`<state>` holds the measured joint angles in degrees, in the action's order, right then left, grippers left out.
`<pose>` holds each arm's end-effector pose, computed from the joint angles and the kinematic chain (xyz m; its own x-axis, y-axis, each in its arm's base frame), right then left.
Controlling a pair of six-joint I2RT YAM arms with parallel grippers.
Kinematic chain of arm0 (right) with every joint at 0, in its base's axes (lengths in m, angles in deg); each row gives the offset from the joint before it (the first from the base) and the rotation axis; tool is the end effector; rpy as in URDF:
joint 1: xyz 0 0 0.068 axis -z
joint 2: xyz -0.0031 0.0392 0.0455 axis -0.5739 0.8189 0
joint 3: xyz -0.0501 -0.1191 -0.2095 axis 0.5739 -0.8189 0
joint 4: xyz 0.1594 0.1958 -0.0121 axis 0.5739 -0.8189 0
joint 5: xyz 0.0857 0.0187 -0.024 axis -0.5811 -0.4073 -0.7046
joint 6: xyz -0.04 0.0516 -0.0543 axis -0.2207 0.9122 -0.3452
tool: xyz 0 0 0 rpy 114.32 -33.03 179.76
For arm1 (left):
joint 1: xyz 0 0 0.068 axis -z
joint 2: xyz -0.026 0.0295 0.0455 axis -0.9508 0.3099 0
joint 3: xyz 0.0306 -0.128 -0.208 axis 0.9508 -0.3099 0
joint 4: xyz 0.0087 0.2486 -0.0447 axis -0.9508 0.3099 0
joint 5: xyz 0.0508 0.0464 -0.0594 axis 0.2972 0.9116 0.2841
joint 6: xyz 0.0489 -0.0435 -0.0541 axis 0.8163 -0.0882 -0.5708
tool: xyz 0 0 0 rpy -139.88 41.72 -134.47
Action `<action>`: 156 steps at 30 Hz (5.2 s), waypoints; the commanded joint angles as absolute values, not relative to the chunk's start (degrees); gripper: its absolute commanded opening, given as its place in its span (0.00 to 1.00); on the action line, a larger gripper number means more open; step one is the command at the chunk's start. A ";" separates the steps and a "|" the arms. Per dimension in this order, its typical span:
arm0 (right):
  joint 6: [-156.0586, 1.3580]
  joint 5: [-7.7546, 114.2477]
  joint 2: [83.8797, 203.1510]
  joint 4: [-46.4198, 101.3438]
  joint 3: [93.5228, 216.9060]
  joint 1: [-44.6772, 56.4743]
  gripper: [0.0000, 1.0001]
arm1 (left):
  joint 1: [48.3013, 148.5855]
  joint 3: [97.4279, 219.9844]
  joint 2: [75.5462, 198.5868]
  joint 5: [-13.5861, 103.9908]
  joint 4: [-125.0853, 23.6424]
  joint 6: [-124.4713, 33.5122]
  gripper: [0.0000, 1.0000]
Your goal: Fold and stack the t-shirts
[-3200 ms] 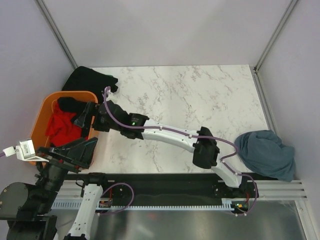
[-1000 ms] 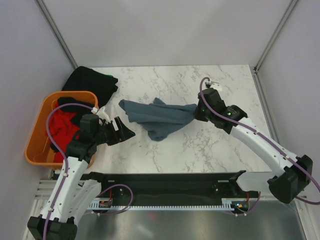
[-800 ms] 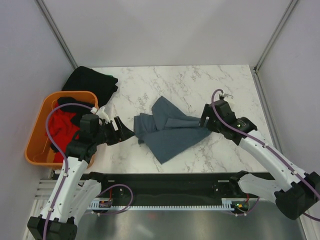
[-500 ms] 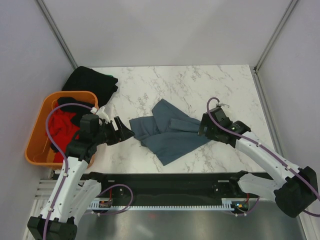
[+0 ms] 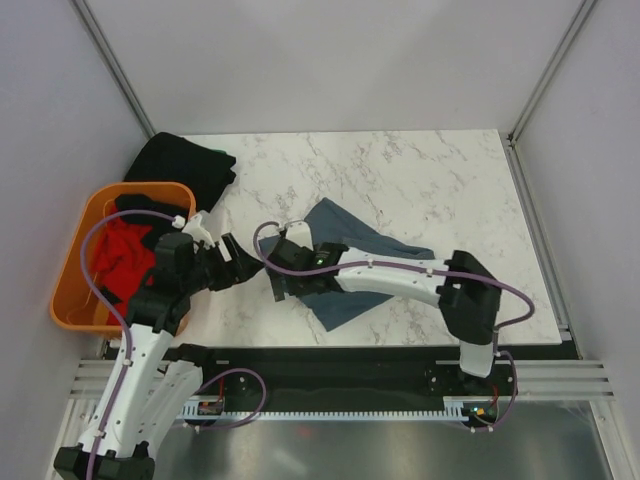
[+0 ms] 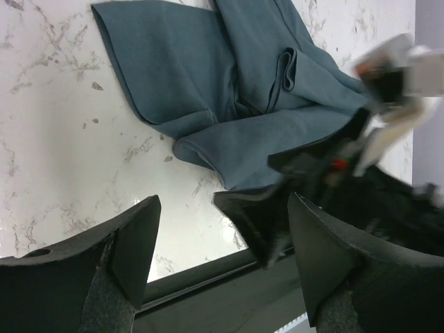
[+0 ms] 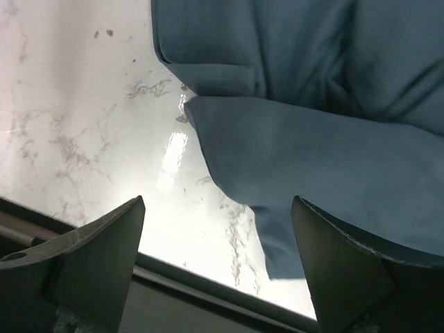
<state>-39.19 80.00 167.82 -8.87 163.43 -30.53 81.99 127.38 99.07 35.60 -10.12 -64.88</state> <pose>0.1875 0.3537 0.1875 -0.8073 -0.1623 -0.5673 -0.3091 0.9353 0.1723 0.1758 -0.0544 0.2478 -0.6977 -0.3739 -0.6111 0.0632 0.8175 -0.5724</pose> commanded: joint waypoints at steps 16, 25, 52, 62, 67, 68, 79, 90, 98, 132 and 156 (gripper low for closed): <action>-44.53 90.33 186.27 -22.92 180.57 -31.51 0.59 | 82.23 127.41 92.77 42.65 -9.68 -66.16 0.82; -45.67 90.07 187.50 -23.45 181.71 -33.00 0.60 | 82.14 127.41 89.53 44.76 -9.33 -66.94 0.82; -21.77 91.67 128.92 -26.18 133.14 -27.82 0.55 | 82.05 127.49 87.59 45.91 -8.89 -67.39 0.82; -21.31 87.34 124.81 -21.43 128.42 -29.92 0.71 | 82.14 127.41 88.11 45.38 -8.89 -67.30 0.82; -24.92 89.28 136.07 -21.86 135.30 -33.09 0.69 | 82.14 127.41 87.94 45.55 -8.89 -67.30 0.82; -24.93 89.36 138.78 -21.78 135.82 -33.61 0.69 | 82.14 127.49 87.85 45.55 -8.89 -67.21 0.82; -25.89 91.38 143.03 -17.65 129.33 -33.79 0.65 | 82.14 127.49 87.85 45.29 -8.98 -67.21 0.82; -30.90 91.03 151.12 -11.94 127.75 -28.70 0.59 | 82.14 127.41 88.11 45.20 -8.98 -67.21 0.82; -33.27 90.51 151.56 -9.74 127.48 -27.64 0.46 | 82.14 127.49 88.29 45.11 -8.98 -67.21 0.82; -30.21 97.54 109.56 -41.12 162.13 -26.32 0.00 | 86.87 125.56 110.07 45.37 -16.96 -72.30 0.80; -28.79 94.20 104.54 -38.92 147.35 -26.32 0.00 | 99.72 138.39 153.23 59.88 -34.12 -74.86 0.69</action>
<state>-28.51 94.08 104.87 -39.75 148.16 -26.25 99.60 134.94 150.87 56.38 -30.84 -74.98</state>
